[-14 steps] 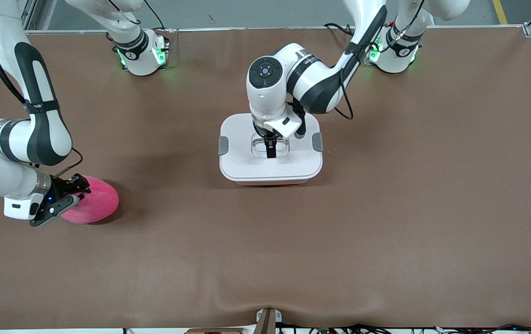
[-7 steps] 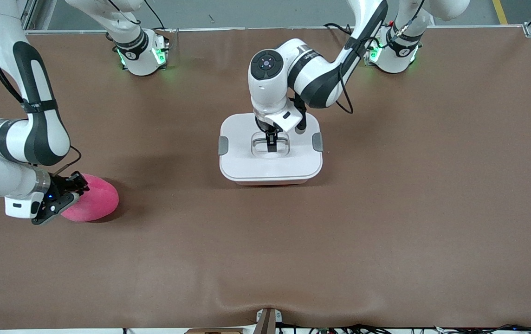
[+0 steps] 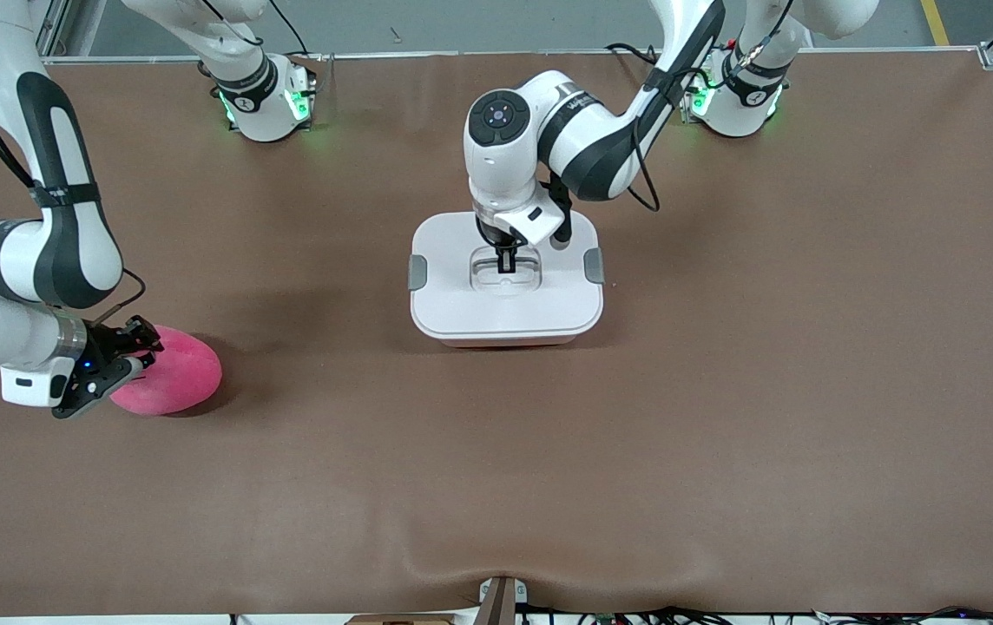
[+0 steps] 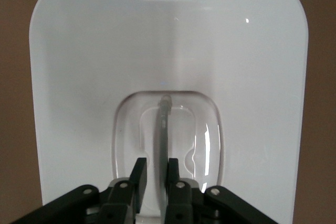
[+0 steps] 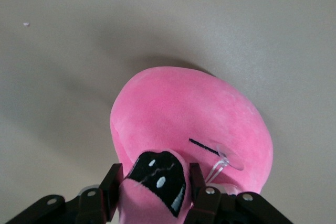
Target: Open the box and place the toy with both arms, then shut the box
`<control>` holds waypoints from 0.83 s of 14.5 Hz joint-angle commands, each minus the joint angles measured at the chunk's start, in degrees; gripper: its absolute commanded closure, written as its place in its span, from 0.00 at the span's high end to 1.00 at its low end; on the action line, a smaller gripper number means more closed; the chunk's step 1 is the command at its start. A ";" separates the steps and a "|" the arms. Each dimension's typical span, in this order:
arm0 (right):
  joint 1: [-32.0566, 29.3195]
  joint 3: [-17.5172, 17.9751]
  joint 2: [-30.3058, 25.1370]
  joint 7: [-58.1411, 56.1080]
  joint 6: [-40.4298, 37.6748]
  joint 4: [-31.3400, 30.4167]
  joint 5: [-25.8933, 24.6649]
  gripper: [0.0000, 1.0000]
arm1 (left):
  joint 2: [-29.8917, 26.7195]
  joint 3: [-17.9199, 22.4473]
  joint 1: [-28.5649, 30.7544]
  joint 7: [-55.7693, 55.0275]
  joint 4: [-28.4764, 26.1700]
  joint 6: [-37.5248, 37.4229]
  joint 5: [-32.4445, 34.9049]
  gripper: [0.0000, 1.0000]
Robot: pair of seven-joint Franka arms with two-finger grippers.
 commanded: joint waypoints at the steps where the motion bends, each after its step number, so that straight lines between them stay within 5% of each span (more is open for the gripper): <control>1: -0.77 0.55 -0.90 -0.49 -2.57 0.44 -1.07 0.54 | -1.74 0.00 -0.18 -0.75 -1.92 0.95 1.03 0.00; 3: -0.85 0.55 -0.81 -0.58 -2.57 0.44 -1.07 0.22 | -2.09 0.00 -0.18 -0.75 -1.92 0.86 1.03 0.00; 5: -0.85 0.55 -0.81 -0.76 -2.48 0.44 -1.07 0.01 | -2.79 0.00 -0.18 -0.75 -1.92 0.34 1.03 0.00; 12: -0.15 0.90 -0.46 -11.02 -2.57 4.21 -0.98 0.00 | -5.96 -0.09 -0.26 -0.66 -1.92 -2.65 1.03 0.00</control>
